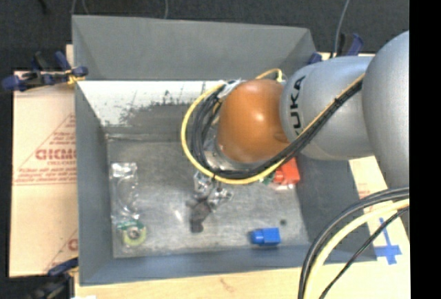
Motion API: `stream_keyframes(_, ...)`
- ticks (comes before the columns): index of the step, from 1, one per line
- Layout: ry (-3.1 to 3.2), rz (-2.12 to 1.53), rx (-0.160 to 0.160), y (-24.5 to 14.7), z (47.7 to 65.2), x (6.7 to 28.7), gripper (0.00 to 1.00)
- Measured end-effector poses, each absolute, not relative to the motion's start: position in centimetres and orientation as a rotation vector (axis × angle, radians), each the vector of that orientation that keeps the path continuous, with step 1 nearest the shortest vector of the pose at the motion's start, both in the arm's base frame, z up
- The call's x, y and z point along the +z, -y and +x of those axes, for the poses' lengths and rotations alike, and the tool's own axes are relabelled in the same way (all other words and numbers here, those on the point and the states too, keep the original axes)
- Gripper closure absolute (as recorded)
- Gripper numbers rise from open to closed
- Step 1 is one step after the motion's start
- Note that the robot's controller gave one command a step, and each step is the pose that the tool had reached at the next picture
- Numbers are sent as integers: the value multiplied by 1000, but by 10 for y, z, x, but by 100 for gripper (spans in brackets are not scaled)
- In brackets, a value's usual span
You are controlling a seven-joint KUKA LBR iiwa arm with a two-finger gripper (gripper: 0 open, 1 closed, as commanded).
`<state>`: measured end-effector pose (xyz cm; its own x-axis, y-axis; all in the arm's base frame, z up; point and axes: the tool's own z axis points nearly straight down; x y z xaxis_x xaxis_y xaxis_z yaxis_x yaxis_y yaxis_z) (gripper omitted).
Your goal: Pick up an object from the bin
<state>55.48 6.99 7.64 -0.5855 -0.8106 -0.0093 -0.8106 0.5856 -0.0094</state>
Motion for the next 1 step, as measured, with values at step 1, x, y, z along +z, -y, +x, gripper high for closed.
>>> stream_keyframes(1,-2703,-1578,-7,-95,563,235,100)
